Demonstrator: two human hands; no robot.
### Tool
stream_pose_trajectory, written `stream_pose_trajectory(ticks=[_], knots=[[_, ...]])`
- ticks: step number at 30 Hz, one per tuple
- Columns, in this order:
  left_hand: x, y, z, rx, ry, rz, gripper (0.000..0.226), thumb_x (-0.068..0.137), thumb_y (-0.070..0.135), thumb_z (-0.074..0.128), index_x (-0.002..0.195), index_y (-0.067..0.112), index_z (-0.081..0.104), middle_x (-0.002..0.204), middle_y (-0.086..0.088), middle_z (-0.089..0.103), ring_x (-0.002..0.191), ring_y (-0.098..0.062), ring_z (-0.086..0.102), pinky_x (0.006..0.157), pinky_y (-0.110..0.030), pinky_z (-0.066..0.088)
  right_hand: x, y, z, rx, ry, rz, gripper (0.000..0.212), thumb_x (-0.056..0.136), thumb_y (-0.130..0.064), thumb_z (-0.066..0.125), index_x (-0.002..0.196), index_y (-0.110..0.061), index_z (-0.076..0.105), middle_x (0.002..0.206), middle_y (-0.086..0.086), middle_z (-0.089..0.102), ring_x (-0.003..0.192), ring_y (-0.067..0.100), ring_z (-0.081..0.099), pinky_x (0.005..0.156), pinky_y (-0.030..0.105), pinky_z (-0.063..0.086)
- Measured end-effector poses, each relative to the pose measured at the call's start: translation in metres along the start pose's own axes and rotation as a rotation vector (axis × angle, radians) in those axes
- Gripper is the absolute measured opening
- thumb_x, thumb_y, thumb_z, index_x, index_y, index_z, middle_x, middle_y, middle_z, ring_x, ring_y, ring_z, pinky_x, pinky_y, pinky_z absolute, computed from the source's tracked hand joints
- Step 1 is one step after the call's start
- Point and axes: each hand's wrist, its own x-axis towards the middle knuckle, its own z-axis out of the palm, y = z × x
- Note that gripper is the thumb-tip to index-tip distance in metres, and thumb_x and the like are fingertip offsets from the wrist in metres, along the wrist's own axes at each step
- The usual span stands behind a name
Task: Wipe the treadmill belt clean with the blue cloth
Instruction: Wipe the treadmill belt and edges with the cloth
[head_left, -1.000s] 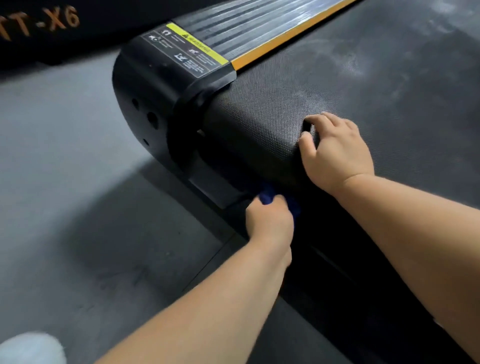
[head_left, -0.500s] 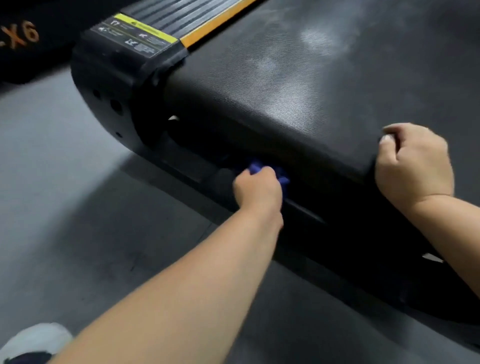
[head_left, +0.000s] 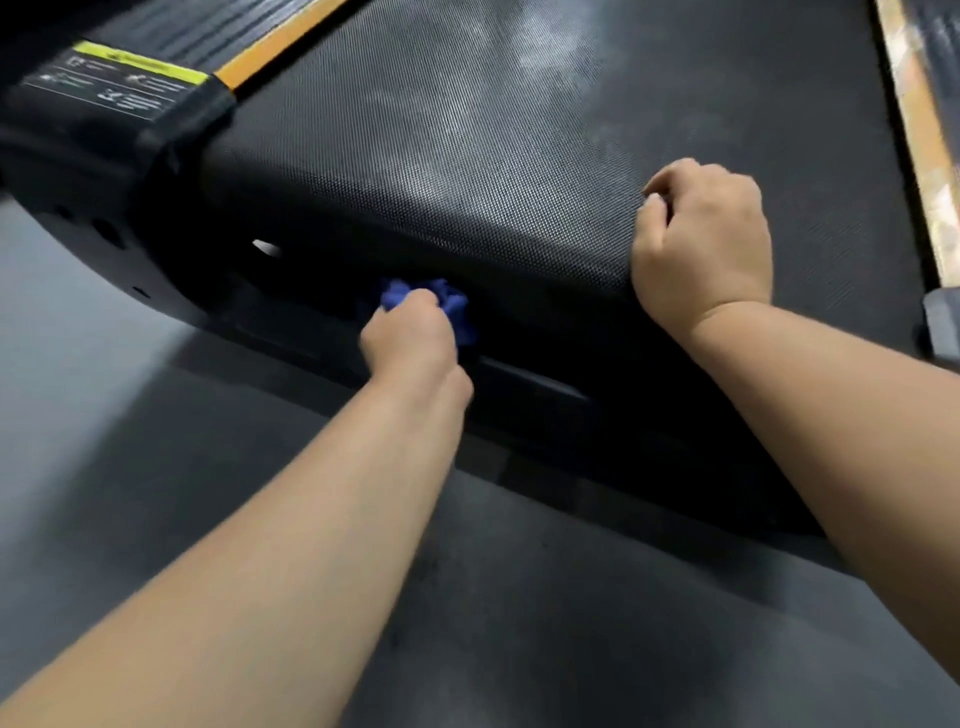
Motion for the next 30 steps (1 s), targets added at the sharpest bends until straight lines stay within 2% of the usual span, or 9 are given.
stream_pose_trajectory(ticks=[7, 11, 13, 15, 17, 19, 22, 25, 30], knots=[[-0.092, -0.055, 0.040, 0.042, -0.088, -0.270, 0.021, 0.078, 0.000, 0.051, 0.060, 0.012, 0.049, 0.056, -0.001, 0.048, 0.049, -0.017, 0.044, 0.044, -0.019, 0.036, -0.001, 0.003, -0.002, -0.013, 0.007, 0.018, 0.031, 0.093, -0.028, 0.038, 0.105, -0.009, 0.060, 0.109, 0.014, 0.060, 0.107, 0.036, 0.046, 0.090, 0.040, 0.035], [-0.026, -0.020, 0.010, 0.023, -0.007, -0.148, 0.009, 0.076, 0.002, 0.052, 0.076, 0.011, 0.056, 0.078, -0.009, 0.058, 0.069, -0.024, 0.057, 0.067, -0.037, 0.051, -0.002, 0.002, -0.002, -0.034, -0.035, -0.004, 0.029, 0.094, -0.027, 0.038, 0.104, -0.011, 0.060, 0.110, 0.014, 0.058, 0.109, 0.035, 0.044, 0.092, 0.041, 0.034], [0.020, 0.010, -0.012, -0.040, 0.057, -0.034, 0.014, 0.075, 0.003, 0.046, 0.080, 0.013, 0.054, 0.077, -0.012, 0.056, 0.056, -0.021, 0.056, 0.054, -0.036, 0.052, -0.002, -0.001, -0.002, -0.071, -0.049, -0.049, 0.027, 0.092, -0.028, 0.042, 0.103, -0.014, 0.062, 0.113, 0.010, 0.058, 0.113, 0.035, 0.043, 0.095, 0.041, 0.033], [0.058, 0.044, -0.032, -0.090, 0.156, 0.034, 0.019, 0.085, 0.000, 0.040, 0.087, 0.013, 0.054, 0.073, -0.008, 0.054, 0.041, -0.013, 0.052, 0.037, -0.023, 0.045, -0.003, -0.012, -0.001, -0.089, -0.044, -0.085, 0.024, 0.087, -0.028, 0.047, 0.100, -0.017, 0.064, 0.115, 0.006, 0.059, 0.115, 0.034, 0.043, 0.096, 0.041, 0.032], [0.090, 0.071, -0.051, -0.107, 0.243, 0.030, 0.020, 0.088, 0.001, 0.042, 0.103, 0.005, 0.055, 0.085, -0.010, 0.059, 0.050, -0.016, 0.057, 0.038, -0.021, 0.043, 0.002, -0.043, 0.012, -0.053, -0.039, -0.182, 0.027, 0.081, -0.029, 0.048, 0.097, -0.018, 0.066, 0.112, 0.005, 0.061, 0.113, 0.034, 0.046, 0.095, 0.040, 0.034], [0.109, 0.082, -0.063, -0.104, 0.297, 0.018, 0.031, 0.085, 0.005, 0.048, 0.115, 0.003, 0.055, 0.100, -0.011, 0.064, 0.070, -0.023, 0.063, 0.050, -0.026, 0.049, 0.009, -0.081, 0.031, -0.021, -0.089, -0.261, 0.029, 0.081, -0.031, 0.046, 0.098, -0.018, 0.065, 0.112, 0.004, 0.061, 0.111, 0.031, 0.047, 0.096, 0.038, 0.034], [0.119, 0.083, -0.067, -0.132, 0.356, -0.014, 0.028, 0.083, 0.012, 0.051, 0.110, 0.006, 0.057, 0.099, -0.008, 0.065, 0.082, -0.025, 0.065, 0.067, -0.032, 0.055, 0.014, -0.113, 0.055, -0.038, -0.146, -0.259, 0.028, 0.089, -0.033, 0.041, 0.106, -0.019, 0.058, 0.116, 0.002, 0.057, 0.112, 0.028, 0.044, 0.098, 0.039, 0.032], [0.118, 0.080, -0.066, -0.158, 0.289, -0.026, 0.018, 0.083, 0.010, 0.052, 0.099, 0.007, 0.058, 0.087, -0.006, 0.063, 0.069, -0.021, 0.061, 0.063, -0.033, 0.055, 0.012, -0.113, 0.062, -0.081, -0.122, -0.250, 0.034, 0.090, -0.037, 0.035, 0.109, -0.017, 0.055, 0.119, 0.005, 0.055, 0.112, 0.031, 0.043, 0.101, 0.047, 0.034], [0.087, 0.062, -0.047, -0.117, 0.222, -0.048, 0.011, 0.083, 0.007, 0.051, 0.078, 0.015, 0.057, 0.078, -0.003, 0.064, 0.070, -0.022, 0.064, 0.066, -0.036, 0.056, 0.011, -0.115, 0.062, -0.115, -0.117, -0.258, 0.039, 0.088, -0.035, 0.034, 0.111, -0.014, 0.055, 0.117, 0.008, 0.057, 0.112, 0.033, 0.045, 0.105, 0.051, 0.032]])
